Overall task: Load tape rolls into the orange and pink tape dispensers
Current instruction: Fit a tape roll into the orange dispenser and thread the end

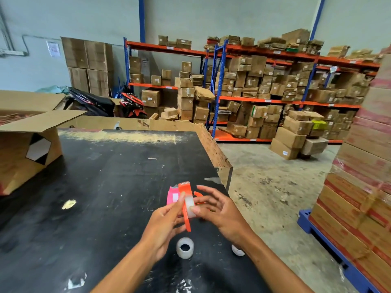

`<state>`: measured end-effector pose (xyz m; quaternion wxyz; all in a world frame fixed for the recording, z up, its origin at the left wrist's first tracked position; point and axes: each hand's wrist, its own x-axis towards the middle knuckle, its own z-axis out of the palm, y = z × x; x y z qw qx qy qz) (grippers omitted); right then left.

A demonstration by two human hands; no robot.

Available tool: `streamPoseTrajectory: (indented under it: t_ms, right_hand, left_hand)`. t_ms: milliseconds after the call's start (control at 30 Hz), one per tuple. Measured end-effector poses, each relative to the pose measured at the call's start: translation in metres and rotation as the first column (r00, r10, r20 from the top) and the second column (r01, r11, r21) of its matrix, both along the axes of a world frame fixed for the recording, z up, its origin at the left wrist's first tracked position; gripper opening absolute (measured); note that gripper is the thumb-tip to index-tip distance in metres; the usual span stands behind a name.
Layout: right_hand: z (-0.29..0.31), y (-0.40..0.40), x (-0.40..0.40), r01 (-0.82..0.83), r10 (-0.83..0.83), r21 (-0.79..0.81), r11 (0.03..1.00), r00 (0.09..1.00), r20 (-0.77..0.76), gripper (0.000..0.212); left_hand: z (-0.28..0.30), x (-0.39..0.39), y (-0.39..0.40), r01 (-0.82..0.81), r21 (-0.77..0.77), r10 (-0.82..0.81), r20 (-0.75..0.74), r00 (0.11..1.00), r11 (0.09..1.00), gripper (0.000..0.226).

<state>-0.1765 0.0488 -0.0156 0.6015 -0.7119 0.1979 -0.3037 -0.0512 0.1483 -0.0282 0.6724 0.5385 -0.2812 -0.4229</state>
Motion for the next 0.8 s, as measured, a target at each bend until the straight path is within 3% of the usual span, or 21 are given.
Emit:
streamPoseTrajectory:
  t_ms: [100, 167, 267, 400, 467, 567, 633, 733, 800]
  right_hand:
    - [0.004, -0.019, 0.007, 0.102, -0.102, 0.017, 0.995, 0.994, 0.027, 0.023]
    - [0.0, -0.041, 0.013, 0.253, -0.255, -0.075, 0.965, 0.967, -0.025, 0.008]
    - [-0.018, -0.078, 0.022, 0.295, -0.384, -0.322, 0.9, 0.885, -0.264, 0.018]
    - [-0.04, -0.102, 0.039, 0.146, -0.426, -0.458, 0.877, 0.677, -0.6, 0.06]
    - [-0.042, -0.105, 0.047, 0.076, -0.441, -0.524, 0.848, 0.649, -0.62, 0.056]
    - [-0.047, -0.107, 0.059, -0.018, -0.401, -0.562, 0.827, 0.681, -0.612, 0.045]
    - [-0.049, -0.102, 0.062, -0.003, -0.338, -0.502, 0.865, 0.736, -0.587, 0.045]
    - [-0.036, -0.084, 0.056, 0.109, -0.141, -0.109, 0.988, 0.925, -0.353, 0.027]
    - [-0.019, -0.069, 0.049, 0.04, -0.019, 0.12, 0.992, 0.985, -0.169, 0.019]
  left_hand:
    - [0.0, 0.009, -0.01, -0.024, -0.002, 0.024, -0.025, 0.999, 1.0, 0.044]
    - [-0.001, 0.015, -0.017, -0.056, 0.003, 0.056, -0.036, 0.998, 0.998, 0.05]
    - [-0.003, 0.022, -0.027, -0.095, 0.016, 0.095, -0.028, 0.995, 0.995, 0.054]
    - [-0.007, 0.031, -0.036, -0.145, 0.035, 0.146, -0.027, 0.989, 0.989, 0.056]
    - [-0.008, 0.034, -0.039, -0.167, 0.047, 0.168, -0.025, 0.985, 0.985, 0.053]
    - [-0.01, 0.036, -0.041, -0.192, 0.067, 0.194, -0.026, 0.981, 0.979, 0.046]
    - [-0.013, 0.036, -0.039, -0.205, 0.082, 0.208, -0.031, 0.978, 0.975, 0.043]
    - [-0.017, 0.037, -0.033, -0.213, 0.095, 0.217, -0.039, 0.975, 0.972, 0.04]
    - [-0.017, 0.039, -0.029, -0.204, 0.091, 0.209, -0.044, 0.977, 0.975, 0.042]
